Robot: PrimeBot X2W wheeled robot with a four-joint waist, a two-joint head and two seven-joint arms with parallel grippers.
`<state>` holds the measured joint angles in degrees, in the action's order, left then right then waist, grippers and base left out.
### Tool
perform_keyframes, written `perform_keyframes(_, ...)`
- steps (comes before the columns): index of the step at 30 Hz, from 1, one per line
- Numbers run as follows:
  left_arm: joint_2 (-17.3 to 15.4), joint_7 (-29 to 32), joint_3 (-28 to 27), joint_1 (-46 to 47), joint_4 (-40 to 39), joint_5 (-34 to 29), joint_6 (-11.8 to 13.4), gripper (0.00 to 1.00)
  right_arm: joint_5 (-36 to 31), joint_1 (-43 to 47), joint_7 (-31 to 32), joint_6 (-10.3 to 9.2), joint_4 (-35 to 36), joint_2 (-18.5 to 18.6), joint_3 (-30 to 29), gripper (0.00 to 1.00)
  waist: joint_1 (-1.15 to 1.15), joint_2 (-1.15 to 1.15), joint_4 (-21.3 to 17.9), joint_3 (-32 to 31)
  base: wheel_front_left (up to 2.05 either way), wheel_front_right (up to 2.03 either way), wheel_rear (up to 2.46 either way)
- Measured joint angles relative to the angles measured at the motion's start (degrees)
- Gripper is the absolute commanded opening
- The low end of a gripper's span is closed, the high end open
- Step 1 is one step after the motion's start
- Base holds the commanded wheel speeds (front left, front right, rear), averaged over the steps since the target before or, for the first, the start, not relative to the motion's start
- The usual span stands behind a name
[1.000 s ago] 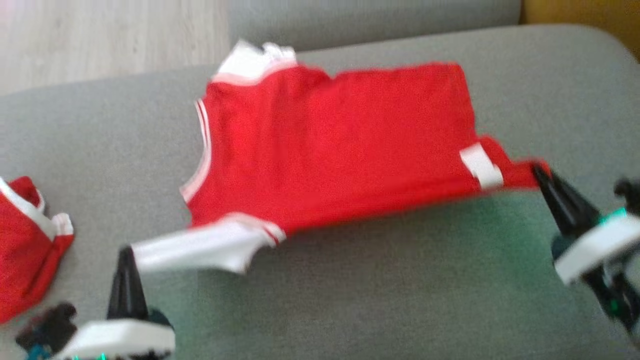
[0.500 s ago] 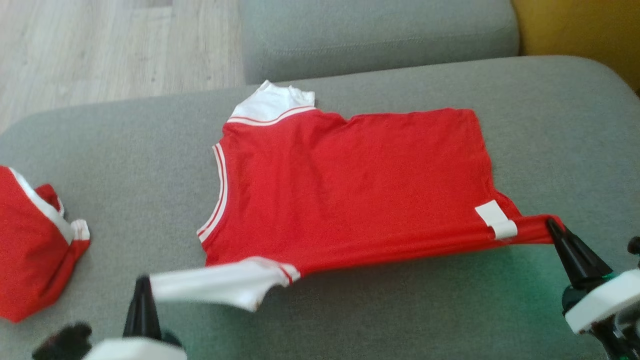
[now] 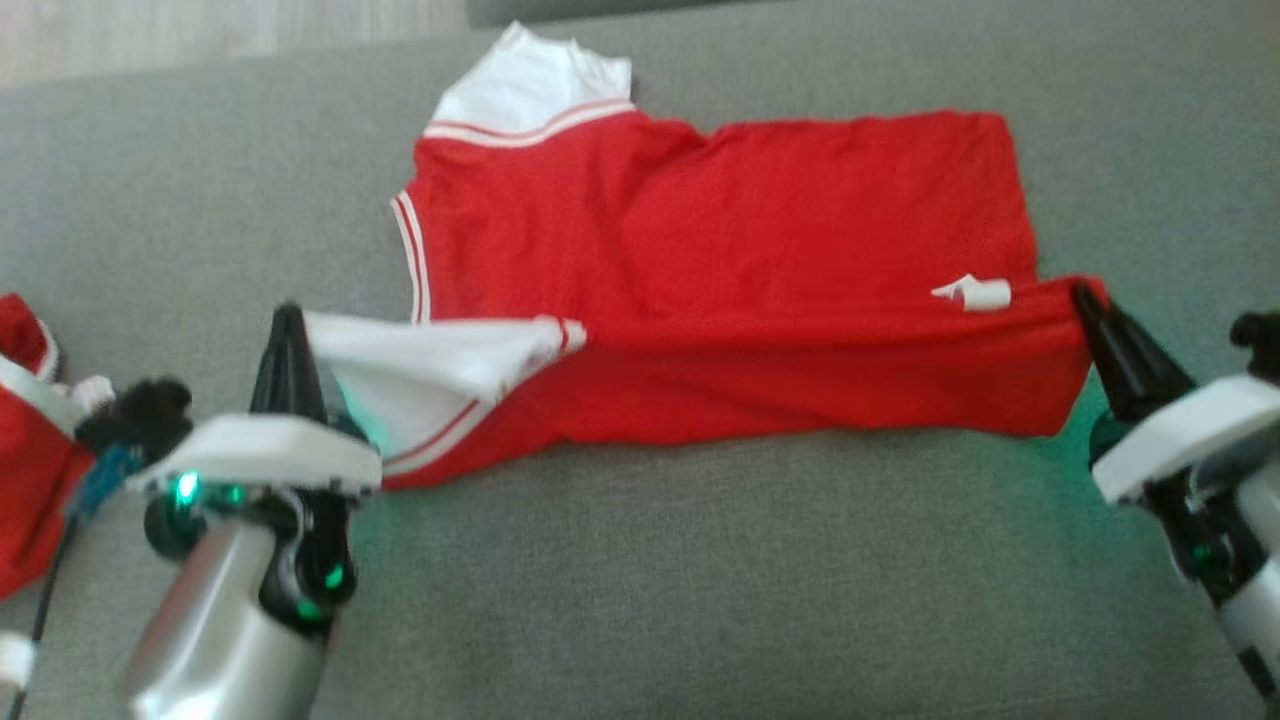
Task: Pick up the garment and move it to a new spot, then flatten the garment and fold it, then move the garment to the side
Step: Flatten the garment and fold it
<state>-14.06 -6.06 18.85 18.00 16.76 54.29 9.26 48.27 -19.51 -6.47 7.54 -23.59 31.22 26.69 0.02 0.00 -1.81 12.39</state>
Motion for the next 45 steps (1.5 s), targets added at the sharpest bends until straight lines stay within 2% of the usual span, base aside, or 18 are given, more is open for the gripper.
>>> perform_keyframes(7, 1.13, -0.69, 1.88, 9.46, 9.39, -1.83, -3.99, 0.0, -1.22, -5.64, 1.01, 0.0, -4.81, -1.76, 0.24, 0.0, 0.01, 0.0, -0.08, 4.46, 0.0, 0.0, 0.0)
perform_keyframes(8, 1.35, -1.03, 2.08, 10.16, 10.48, -2.03, -4.71, 0.26, -1.33, -6.03, 1.01, 0.0, -5.25, -1.91, 0.34, 0.0, 0.01, 0.0, -0.08, 4.75, 0.0, 0.0, 0.0)
perform_keyframes(9, 1.62, -1.47, 2.19, 10.61, 11.43, -2.1, -5.34, 0.59, -1.23, -6.21, 1.03, 0.0, -5.65, -2.14, 0.41, 0.26, 0.0, 0.0, -0.08, 4.93, 0.0, 0.0, 0.0)
perform_keyframes(10, 1.76, -1.8, 2.54, 10.96, 12.45, -2.4, -5.83, 1.0, -0.79, -6.24, 1.37, 0.0, -6.16, -2.45, 0.43, 0.71, 0.0, 0.0, -0.1, 4.95, 0.0, 0.0, 0.0)
perform_keyframes(11, 1.79, -2.56, 2.96, 11.04, 13.03, -2.78, -6.36, 1.0, -0.53, -6.22, 1.52, 0.0, -6.45, -2.67, 0.67, 1.0, -0.01, 0.0, -0.12, 4.89, 0.0, 0.0, 0.0)
perform_keyframes(13, 1.67, -3.43, 4.14, 10.96, 13.89, -4.13, -7.33, 1.0, -0.38, -6.06, 1.05, 0.0, -6.62, -2.94, 0.75, 1.0, -0.01, 0.0, -0.15, 4.58, 0.0, 0.0, 0.0)
perform_keyframes(16, 0.66, -5.17, 6.72, 10.38, 14.06, -8.38, -6.91, 1.0, 0.2, -5.44, -0.79, 0.0, -6.36, -2.96, 0.38, 1.0, -0.02, 0.0, -0.07, 3.8, 0.0, 0.0, 0.0)
perform_keyframes(19, -1.21, -6.09, 7.95, 7.55, 13.79, -12.06, -3.89, 1.0, 0.19, -4.04, -2.58, 0.0, -4.88, -2.98, -0.6, 1.0, -0.02, 0.0, -0.15, 2.96, 0.0, 0.0, 0.0)
perform_keyframes(20, -1.91, -6.11, 8.89, 3.98, 13.04, -12.49, -2.81, 1.0, 0.14, -2.52, -3.21, 0.0, -3.72, -3.24, -1.4, 1.0, -0.02, 0.0, -0.37, 2.45, 0.0, 0.0, 0.0)
perform_keyframes(25, -2.63, -4.68, 10.78, -4.11, 9.22, -13.54, 0.94, 1.0, -0.42, 1.55, -3.78, 0.0, -1.29, -4.83, -2.81, 1.0, -0.02, 0.0, -1.24, 1.59, 0.0, 0.0, 0.0)
perform_keyframes(30, -5.79, -2.58, 11.39, -5.34, 6.8, -15.57, 3.23, 1.0, -1.11, 3.22, -3.77, 0.0, 0.1, -6.84, -4.16, 1.0, -0.02, 0.0, -1.94, 1.42, 0.0, 0.0, 0.0)
perform_keyframes(34, -6.44, -0.33, 11.72, -5.53, 5.78, -15.22, 3.26, 1.0, -1.67, 4.24, -3.63, 0.0, 0.41, -7.58, -5.45, 1.0, -0.02, 0.0, -2.22, 1.39, 0.0, 0.0, 0.0)
perform_keyframes(35, -6.55, 0.41, 12.01, -5.55, 5.27, -14.82, 2.97, 0.88, -2.02, 4.47, -3.61, 0.0, 0.41, -7.76, -5.75, 1.0, -0.02, 0.0, -2.28, 1.36, 0.0, 0.0, 0.0)
perform_keyframes(38, -6.77, 2.26, 12.62, -5.83, 4.12, -13.73, 2.2, 0.43, -2.66, 5.15, -2.56, 0.0, 0.29, -8.7, -6.41, 1.0, -0.02, 0.0, -2.33, 1.27, 0.0, 0.0, 0.0)
perform_keyframes(39, -6.8, 2.79, 12.74, -6.1, 3.63, -13.5, 1.76, 0.26, -2.93, 5.19, -2.12, 0.0, 0.18, -9.06, -6.46, 1.0, -0.02, 0.0, -2.29, 1.21, 0.0, 0.0, 0.0)
perform_keyframes(40, -6.82, 3.25, 12.88, -6.31, 3.22, -13.41, 1.44, 0.0, -3.07, 5.18, -1.69, 0.0, 0.04, -9.32, -6.52, 1.0, -0.02, 0.0, -2.25, 1.13, 0.0, 0.0, 0.0)
perform_keyframes(43, -7.19, 4.08, 13.24, -6.62, 2.53, -12.69, -0.29, 0.0, -3.39, 5.15, 0.53, 0.0, -1.08, -10.24, -6.73, 1.0, -0.02, 0.0, -2.09, 0.89, 0.0, 0.0, 0.0)
perform_keyframes(45, -7.27, 4.47, 13.25, -6.62, 2.2, -12.01, -0.27, 0.0, -3.41, 5.15, 2.22, 0.0, -2.25, -11.1, -7.01, 1.0, -0.02, 0.0, -1.88, 0.66, 0.0, 0.0, 0.0)
